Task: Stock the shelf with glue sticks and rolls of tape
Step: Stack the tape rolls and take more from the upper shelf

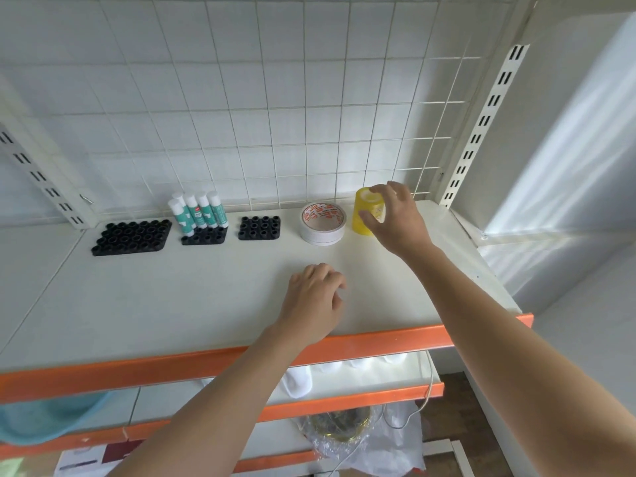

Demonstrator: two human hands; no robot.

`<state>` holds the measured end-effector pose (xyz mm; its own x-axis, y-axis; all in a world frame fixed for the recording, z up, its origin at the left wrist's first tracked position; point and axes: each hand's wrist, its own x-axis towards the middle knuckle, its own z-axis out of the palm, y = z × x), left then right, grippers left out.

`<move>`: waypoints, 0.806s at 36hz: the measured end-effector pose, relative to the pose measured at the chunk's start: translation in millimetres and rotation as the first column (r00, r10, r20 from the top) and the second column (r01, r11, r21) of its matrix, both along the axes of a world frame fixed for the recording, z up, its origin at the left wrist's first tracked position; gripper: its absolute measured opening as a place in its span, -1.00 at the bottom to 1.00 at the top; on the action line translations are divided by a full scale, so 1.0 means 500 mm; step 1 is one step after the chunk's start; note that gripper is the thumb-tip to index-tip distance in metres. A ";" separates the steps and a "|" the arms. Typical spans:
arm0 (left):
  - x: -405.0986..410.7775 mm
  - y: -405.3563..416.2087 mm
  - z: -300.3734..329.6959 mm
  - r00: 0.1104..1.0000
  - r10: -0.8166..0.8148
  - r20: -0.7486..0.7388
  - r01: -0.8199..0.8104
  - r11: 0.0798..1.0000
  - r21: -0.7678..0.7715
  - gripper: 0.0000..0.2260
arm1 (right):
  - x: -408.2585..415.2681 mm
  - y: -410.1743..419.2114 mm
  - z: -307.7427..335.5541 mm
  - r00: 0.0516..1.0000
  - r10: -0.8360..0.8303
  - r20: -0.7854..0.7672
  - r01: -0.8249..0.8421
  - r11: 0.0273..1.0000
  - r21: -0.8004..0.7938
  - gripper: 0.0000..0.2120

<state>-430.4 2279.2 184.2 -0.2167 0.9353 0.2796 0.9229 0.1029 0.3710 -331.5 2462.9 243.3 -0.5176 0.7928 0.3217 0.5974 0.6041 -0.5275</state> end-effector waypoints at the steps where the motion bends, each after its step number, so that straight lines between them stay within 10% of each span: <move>1: -0.001 -0.002 0.005 1.000 -0.012 -0.008 0.011 0.999 -0.035 -0.76 | 0.003 -0.009 0.001 1.000 -0.001 0.009 0.001 1.000 0.010 -0.54; 10: -0.021 -0.045 0.123 0.987 -0.085 -0.135 0.022 0.909 -0.416 -0.81 | 0.033 -0.133 0.050 0.999 -0.026 0.043 0.023 0.997 0.067 -0.51; 29: -0.087 -0.384 0.500 0.990 -0.037 -0.134 0.046 0.997 0.069 -0.85 | 0.023 -0.538 0.306 0.999 -0.024 0.048 0.009 0.954 0.300 -0.54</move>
